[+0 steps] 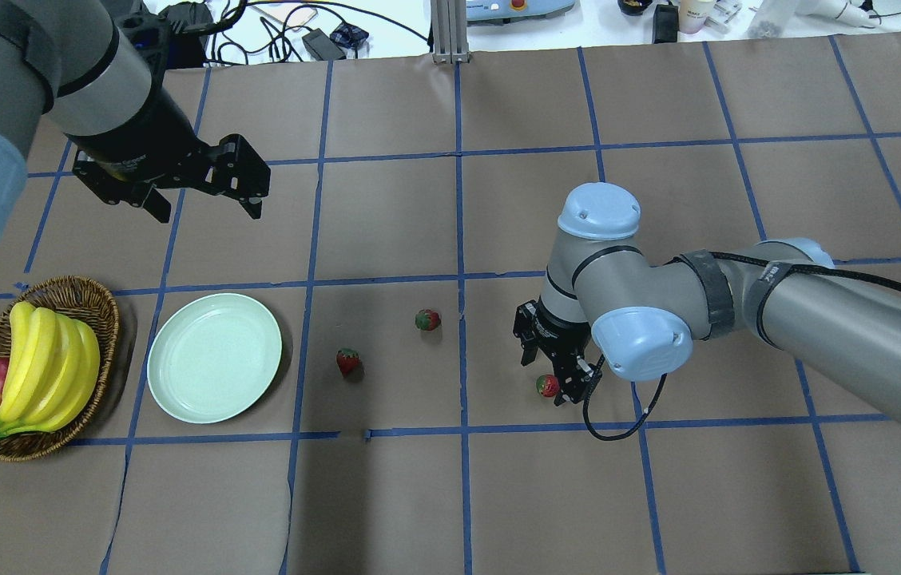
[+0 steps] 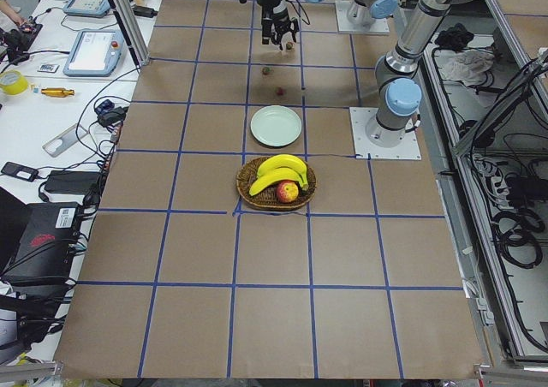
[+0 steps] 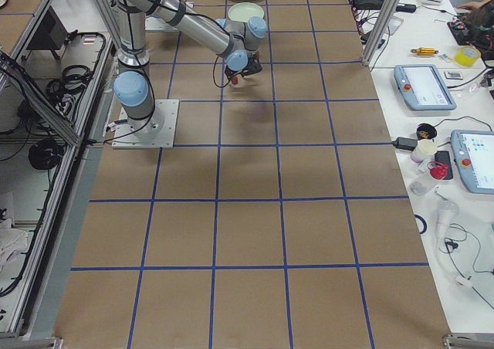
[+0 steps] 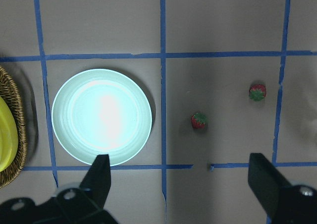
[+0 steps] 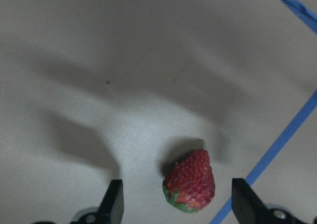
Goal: Collect all strawberries into plate
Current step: 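Carry the strawberry beside the others near the plate and release it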
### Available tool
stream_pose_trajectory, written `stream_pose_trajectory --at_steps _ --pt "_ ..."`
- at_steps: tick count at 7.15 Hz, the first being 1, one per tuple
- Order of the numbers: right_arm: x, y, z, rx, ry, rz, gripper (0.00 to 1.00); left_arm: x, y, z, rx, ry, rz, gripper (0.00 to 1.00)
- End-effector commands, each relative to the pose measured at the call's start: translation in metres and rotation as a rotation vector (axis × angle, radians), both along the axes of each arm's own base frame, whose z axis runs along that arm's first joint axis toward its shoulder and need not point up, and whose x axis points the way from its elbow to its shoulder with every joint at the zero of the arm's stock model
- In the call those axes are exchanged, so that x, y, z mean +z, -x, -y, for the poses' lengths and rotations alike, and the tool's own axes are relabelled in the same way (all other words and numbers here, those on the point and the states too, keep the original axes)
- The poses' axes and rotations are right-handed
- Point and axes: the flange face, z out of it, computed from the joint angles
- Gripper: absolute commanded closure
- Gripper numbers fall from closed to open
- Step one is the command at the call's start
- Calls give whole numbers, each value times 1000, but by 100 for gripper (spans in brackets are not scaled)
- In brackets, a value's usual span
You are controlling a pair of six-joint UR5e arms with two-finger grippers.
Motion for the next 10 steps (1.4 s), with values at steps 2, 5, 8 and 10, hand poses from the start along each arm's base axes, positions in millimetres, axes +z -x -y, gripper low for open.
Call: stream_pose_trajectory --at_steps 2,5,8,10 --pt "2 0 2 7 6 5 100 0 0 0 0 0 0 0" --pt "45 -12 34 -7 109 20 100 0 -1 0 2 0 2 0" --pt "88 -69 51 13 173 192 100 0 -1 0 2 0 0 0" --pt "63 -119 55 71 187 282 100 -1 -1 1 2 -1 0 0"
